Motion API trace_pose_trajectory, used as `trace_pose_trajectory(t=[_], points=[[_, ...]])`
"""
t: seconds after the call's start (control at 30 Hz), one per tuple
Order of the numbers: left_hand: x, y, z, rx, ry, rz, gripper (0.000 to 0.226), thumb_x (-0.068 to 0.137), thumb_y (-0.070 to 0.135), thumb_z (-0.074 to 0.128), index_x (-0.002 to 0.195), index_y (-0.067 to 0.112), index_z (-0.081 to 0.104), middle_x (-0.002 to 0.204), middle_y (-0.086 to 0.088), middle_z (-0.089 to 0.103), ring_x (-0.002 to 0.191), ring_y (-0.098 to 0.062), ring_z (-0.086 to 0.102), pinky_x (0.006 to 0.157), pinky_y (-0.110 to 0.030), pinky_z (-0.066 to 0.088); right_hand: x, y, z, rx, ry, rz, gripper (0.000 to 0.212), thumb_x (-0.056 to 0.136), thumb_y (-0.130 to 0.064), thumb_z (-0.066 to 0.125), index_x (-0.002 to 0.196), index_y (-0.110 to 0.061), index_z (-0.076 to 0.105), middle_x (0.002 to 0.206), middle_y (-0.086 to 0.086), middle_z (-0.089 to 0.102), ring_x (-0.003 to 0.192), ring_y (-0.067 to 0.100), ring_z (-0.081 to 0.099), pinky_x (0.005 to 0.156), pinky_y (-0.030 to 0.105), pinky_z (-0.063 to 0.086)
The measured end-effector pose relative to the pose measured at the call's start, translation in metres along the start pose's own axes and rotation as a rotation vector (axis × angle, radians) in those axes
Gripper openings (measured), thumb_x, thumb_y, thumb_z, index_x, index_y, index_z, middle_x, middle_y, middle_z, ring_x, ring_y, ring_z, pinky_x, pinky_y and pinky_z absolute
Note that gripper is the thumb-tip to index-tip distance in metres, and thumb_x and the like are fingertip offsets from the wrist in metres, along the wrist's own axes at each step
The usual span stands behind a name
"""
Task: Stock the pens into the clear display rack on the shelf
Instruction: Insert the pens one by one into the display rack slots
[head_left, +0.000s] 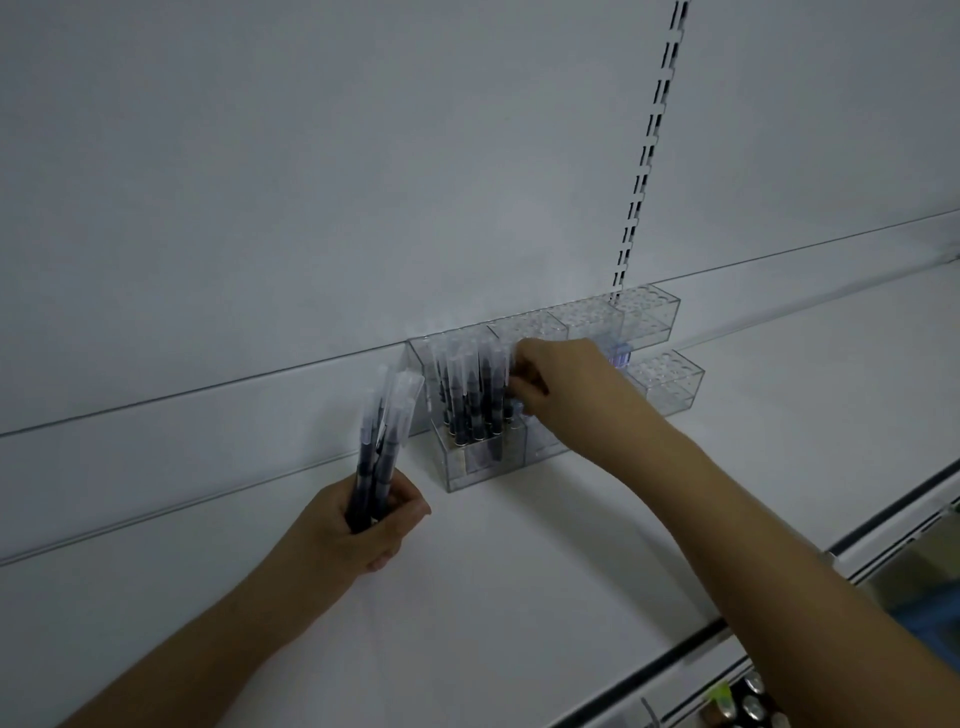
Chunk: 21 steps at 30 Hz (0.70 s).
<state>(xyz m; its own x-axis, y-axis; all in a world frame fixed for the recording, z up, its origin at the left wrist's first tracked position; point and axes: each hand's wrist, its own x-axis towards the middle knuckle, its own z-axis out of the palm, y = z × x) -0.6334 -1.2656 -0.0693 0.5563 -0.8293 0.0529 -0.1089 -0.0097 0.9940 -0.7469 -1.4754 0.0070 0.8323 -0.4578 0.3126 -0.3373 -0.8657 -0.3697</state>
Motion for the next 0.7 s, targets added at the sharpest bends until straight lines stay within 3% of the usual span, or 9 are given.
trace_pose_trajectory(t=[0.1, 0.23, 0.33, 0.5, 0.7], points=[[0.001, -0.001, -0.001, 0.035, 0.004, -0.005, 0.02, 0.081, 0.012, 0.071, 0.08, -0.003, 0.058, 0.05, -0.005, 0.043, 0.044, -0.015, 0.037, 0.041, -0.021, 0.032, 0.001, -0.003, 0.005, -0.015, -0.039, 0.001, 0.012, 0.098, -0.013, 0.05, 0.091, -0.006, 0.057, 0.086, 0.015, 0.067, 0.077, 0.031, 0.065, 0.068, 0.043, 0.055], [0.0, -0.002, -0.002, 0.046, -0.006, -0.018, 0.013, 0.086, 0.004, 0.067, 0.08, -0.002, 0.058, 0.05, -0.003, 0.044, 0.045, -0.014, 0.036, 0.042, -0.02, 0.032, 0.003, -0.001, 0.012, -0.014, -0.039, 0.048, 0.012, 0.097, -0.015, 0.057, 0.091, -0.005, 0.062, 0.087, 0.013, 0.068, 0.079, 0.028, 0.068, 0.072, 0.043, 0.056], [-0.001, 0.001, 0.0, 0.034, -0.003, -0.021, 0.019, 0.079, 0.012, 0.07, 0.081, -0.003, 0.058, 0.05, -0.003, 0.044, 0.044, -0.013, 0.037, 0.042, -0.019, 0.032, 0.004, -0.002, 0.014, -0.068, -0.054, 0.053, 0.011, 0.098, -0.013, 0.055, 0.092, -0.005, 0.059, 0.088, 0.012, 0.067, 0.078, 0.028, 0.065, 0.071, 0.042, 0.056], [0.0, 0.001, 0.001, 0.038, 0.0, -0.027, 0.009, 0.087, -0.002, 0.061, 0.081, -0.007, 0.056, 0.049, -0.002, 0.042, 0.042, -0.013, 0.035, 0.041, -0.019, 0.031, 0.005, -0.004, 0.016, -0.188, -0.047, 0.053, 0.006, 0.095, -0.004, 0.054, 0.09, -0.009, 0.055, 0.083, 0.008, 0.058, 0.072, 0.026, 0.06, 0.062, 0.034, 0.052], [-0.004, 0.005, 0.0, 0.009, -0.018, -0.029, 0.023, 0.08, 0.015, 0.071, 0.081, -0.003, 0.057, 0.05, -0.001, 0.044, 0.044, -0.012, 0.038, 0.043, -0.019, 0.033, -0.004, -0.002, 0.008, -0.114, -0.05, 0.105, 0.022, 0.099, -0.025, 0.056, 0.1, -0.005, 0.065, 0.097, 0.011, 0.068, 0.09, 0.028, 0.065, 0.078, 0.04, 0.054]])
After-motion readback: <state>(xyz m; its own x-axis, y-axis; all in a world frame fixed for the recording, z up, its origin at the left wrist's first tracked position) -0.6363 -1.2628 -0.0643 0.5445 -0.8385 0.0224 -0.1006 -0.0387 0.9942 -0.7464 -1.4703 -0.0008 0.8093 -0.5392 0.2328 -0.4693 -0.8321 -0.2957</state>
